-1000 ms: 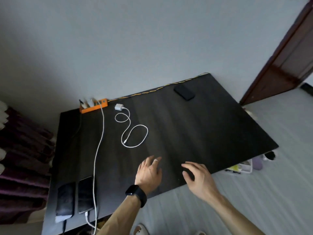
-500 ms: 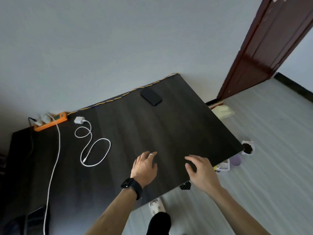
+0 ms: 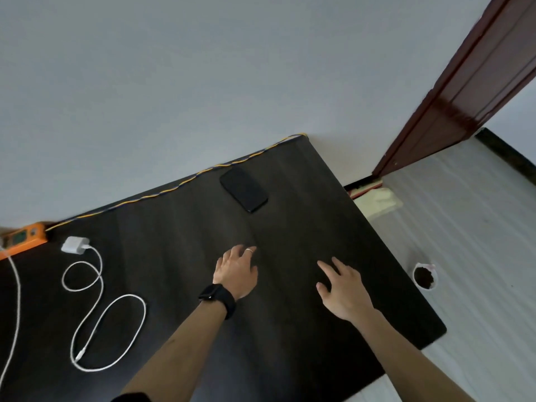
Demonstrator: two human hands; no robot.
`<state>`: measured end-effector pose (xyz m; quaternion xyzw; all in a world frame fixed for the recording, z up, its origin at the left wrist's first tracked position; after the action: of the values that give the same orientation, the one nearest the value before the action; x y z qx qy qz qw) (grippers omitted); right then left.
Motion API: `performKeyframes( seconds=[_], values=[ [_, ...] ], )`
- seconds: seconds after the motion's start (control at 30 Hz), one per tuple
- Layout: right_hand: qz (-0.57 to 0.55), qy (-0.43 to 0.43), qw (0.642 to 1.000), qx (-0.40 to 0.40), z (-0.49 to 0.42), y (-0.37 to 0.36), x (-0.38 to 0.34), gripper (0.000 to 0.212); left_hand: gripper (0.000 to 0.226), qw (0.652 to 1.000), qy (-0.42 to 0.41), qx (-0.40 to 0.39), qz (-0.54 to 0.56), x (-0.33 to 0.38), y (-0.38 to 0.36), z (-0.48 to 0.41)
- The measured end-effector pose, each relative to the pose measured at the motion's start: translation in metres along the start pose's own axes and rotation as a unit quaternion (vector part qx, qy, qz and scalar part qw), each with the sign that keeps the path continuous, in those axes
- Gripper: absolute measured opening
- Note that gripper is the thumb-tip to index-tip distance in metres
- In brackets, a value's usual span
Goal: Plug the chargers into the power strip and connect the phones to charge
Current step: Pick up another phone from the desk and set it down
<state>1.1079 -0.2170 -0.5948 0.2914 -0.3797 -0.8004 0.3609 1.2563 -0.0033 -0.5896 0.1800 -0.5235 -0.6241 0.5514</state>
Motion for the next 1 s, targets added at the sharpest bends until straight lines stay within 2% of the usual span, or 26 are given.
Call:
performKeyframes(
  seconds=[0.17, 0.37, 0.6, 0.67, 0.73, 0.83, 0.93, 1.0],
  values=[
    [0.039, -0.033, 0.996, -0.067, -0.039, -0.025, 0.015, 0.08, 0.065, 0.999, -0.014, 0.005, -0.053, 0.008, 0.011, -0.074],
    [0.059, -0.013, 0.998, -0.035, -0.051, -0.055, 0.029, 0.081, 0.078, 0.996, -0.024, 0.015, -0.083, 0.016, 0.001, -0.143],
    [0.063, -0.012, 0.996, -0.054, -0.049, -0.055, 0.031, 0.081, 0.085, 0.996, -0.015, 0.02, -0.083, 0.016, -0.033, -0.104],
    [0.061, -0.017, 0.996, -0.064, -0.047, -0.054, 0.031, 0.082, 0.079, 0.996, -0.022, 0.029, -0.081, 0.019, -0.037, -0.081],
    [0.058, -0.016, 0.996, -0.062, -0.047, -0.055, 0.03, 0.083, 0.068, 0.994, -0.02, 0.071, -0.082, 0.021, -0.032, -0.067],
    [0.059, -0.017, 0.996, -0.061, -0.048, -0.052, 0.028, 0.083, 0.067, 0.99, 0.066, 0.12, -0.033, 0.022, -0.019, -0.07],
    [0.063, -0.013, 0.996, -0.065, -0.047, -0.052, 0.027, 0.082, 0.098, 0.975, 0.203, 0.077, 0.043, 0.017, -0.016, -0.084],
    [0.066, -0.01, 0.995, -0.071, -0.046, -0.051, 0.027, 0.083, 0.111, 0.966, 0.247, 0.059, 0.045, 0.017, -0.017, -0.096]
  ],
)
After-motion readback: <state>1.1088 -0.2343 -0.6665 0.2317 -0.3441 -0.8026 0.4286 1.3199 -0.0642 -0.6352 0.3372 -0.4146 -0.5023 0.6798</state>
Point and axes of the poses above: each hand's wrist, its own z-axis away from the middle knuckle, its own y-axis out of the back of the hand, x = y × z, the point moved 5 cm from there along -z, towards the middle knuckle, and after that the axes turned 2 degrees about z, right-handed, at the moved point
